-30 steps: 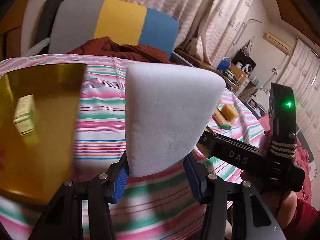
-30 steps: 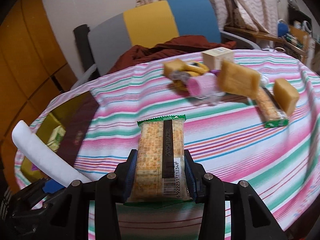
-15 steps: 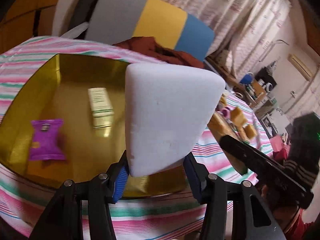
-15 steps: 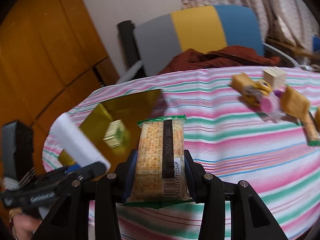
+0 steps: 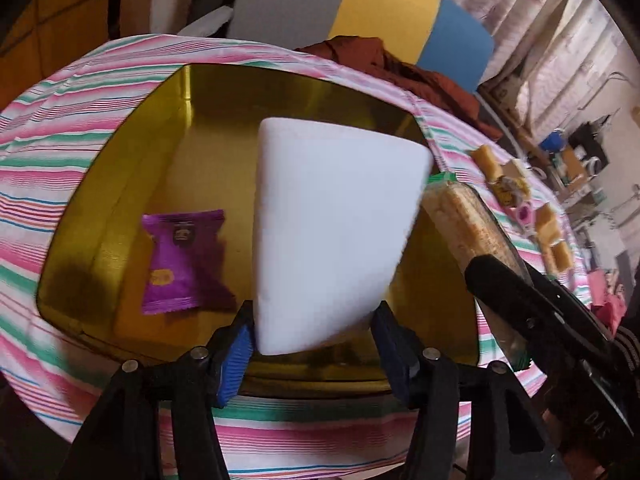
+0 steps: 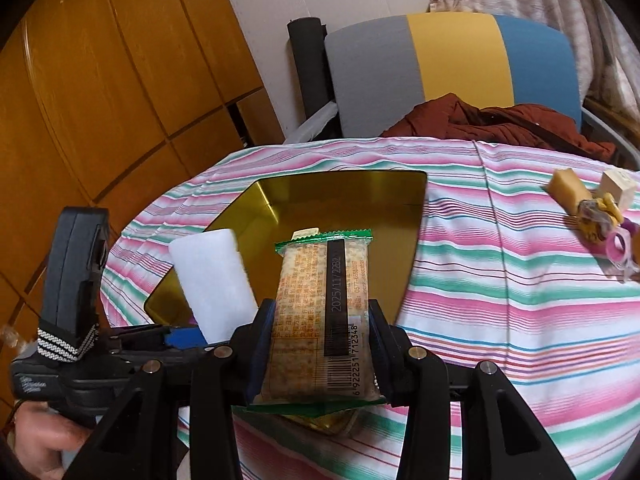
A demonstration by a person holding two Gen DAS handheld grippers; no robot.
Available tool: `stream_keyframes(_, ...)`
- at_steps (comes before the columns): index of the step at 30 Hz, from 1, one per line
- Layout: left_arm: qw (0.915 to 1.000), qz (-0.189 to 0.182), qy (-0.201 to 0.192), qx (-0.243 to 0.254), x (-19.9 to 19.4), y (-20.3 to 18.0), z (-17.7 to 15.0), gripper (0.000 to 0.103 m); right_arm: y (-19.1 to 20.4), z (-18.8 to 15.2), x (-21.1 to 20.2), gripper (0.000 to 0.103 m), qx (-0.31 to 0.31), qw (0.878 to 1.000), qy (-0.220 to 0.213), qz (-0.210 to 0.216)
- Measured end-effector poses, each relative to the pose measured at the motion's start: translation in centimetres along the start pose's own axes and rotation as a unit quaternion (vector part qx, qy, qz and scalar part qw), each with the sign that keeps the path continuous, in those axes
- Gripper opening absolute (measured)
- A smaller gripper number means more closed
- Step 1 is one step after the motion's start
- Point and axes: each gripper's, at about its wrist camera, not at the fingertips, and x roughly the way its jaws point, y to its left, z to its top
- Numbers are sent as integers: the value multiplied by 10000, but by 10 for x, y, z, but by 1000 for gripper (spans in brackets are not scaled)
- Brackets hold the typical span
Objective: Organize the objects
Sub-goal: 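Carry the white block and cracker packet into the gold tray and release both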
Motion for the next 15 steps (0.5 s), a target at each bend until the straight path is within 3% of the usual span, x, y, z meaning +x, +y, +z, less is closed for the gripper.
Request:
stream_keyframes(1, 10000, 16, 2, -13, -3, -1, -2, 60, 2, 1, 3, 47, -3, 10000, 21, -9)
stream_keyframes(3, 10000, 40, -19, -60, -5, 0, -1, 73, 4, 1, 6, 47, 15, 10000, 47, 0)
stream_keyframes(6, 9997, 171, -105, -113, -7, 8, 1, 79, 5, 0, 6, 51, -9, 10000, 37, 24)
stream_keyframes(15, 9969, 499, -525, -320, -24, 20, 0, 80, -2, -3, -3, 56, 149, 9998, -87, 37)
